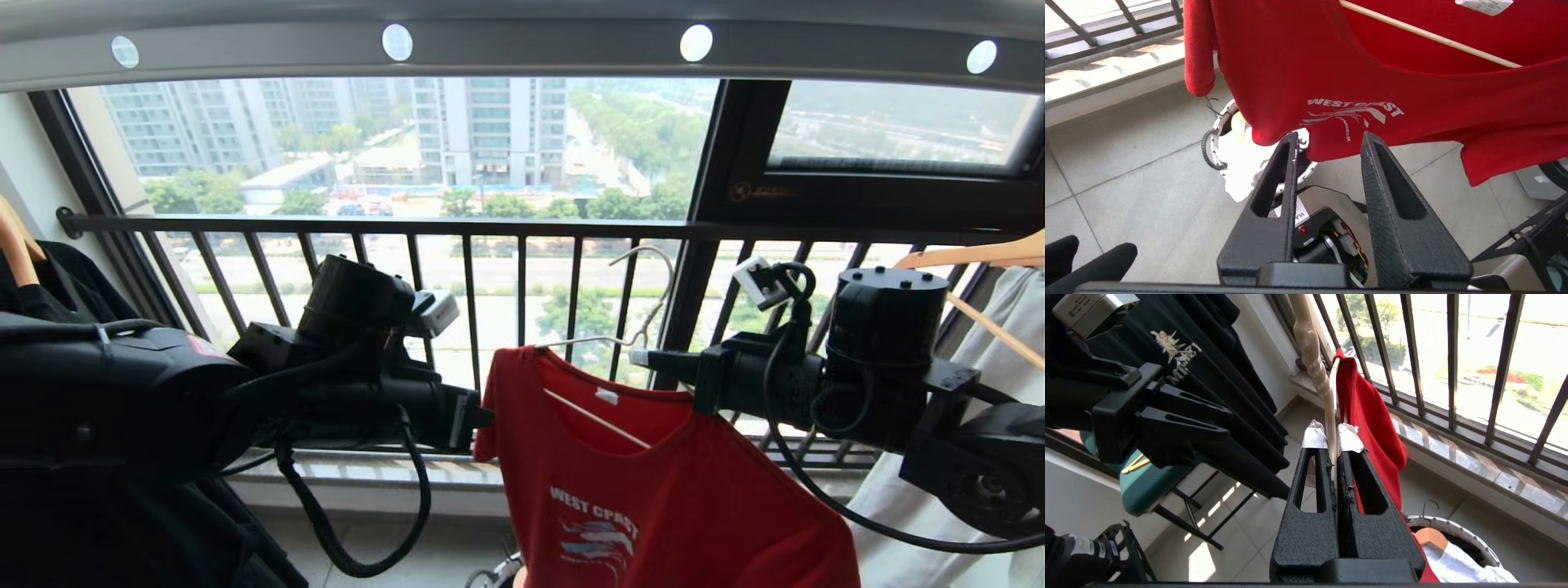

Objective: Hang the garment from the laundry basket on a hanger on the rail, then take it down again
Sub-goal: Take the clothes off the clothes rack

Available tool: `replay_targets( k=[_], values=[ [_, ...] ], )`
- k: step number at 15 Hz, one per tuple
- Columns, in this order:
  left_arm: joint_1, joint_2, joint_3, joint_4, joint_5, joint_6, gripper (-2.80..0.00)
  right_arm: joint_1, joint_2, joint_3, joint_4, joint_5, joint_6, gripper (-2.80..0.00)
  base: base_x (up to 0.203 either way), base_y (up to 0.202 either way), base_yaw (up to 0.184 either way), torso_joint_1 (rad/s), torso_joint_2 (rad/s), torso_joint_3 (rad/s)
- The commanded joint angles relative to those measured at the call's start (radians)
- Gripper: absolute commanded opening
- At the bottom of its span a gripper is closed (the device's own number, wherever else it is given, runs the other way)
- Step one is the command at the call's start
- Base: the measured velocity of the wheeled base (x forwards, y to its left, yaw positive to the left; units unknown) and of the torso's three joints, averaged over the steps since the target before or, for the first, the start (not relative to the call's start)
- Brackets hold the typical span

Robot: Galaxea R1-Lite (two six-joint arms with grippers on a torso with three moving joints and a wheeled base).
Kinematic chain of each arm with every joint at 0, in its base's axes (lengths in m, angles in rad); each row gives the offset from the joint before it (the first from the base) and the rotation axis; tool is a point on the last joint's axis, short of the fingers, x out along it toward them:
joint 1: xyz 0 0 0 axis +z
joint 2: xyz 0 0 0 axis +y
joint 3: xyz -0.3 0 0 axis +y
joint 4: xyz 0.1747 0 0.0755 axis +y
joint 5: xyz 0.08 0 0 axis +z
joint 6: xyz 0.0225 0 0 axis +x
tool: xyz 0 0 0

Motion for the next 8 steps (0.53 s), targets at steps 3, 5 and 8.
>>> replay_targets(
  k=[3,5,8],
  values=[
    [-0.067,0.090,-0.020,-0.046,0.185,-0.044,0.00,0.023,0.026,-0.002,-0.016,-0.031,0.011,-2.80,0.000,0.000,0.000,0.000,0.00,0.000],
    [-0.077,0.140,-0.012,-0.155,0.293,-0.045,0.00,0.031,0.024,-0.002,-0.016,-0.038,0.020,-2.80,0.000,0.000,0.000,0.000,0.00,0.000],
    [-0.101,0.191,-0.010,-0.258,0.428,-0.046,0.00,0.047,0.017,0.000,-0.016,-0.048,0.021,-2.80,0.000,0.000,0.000,0.000,0.00,0.000]
  ],
)
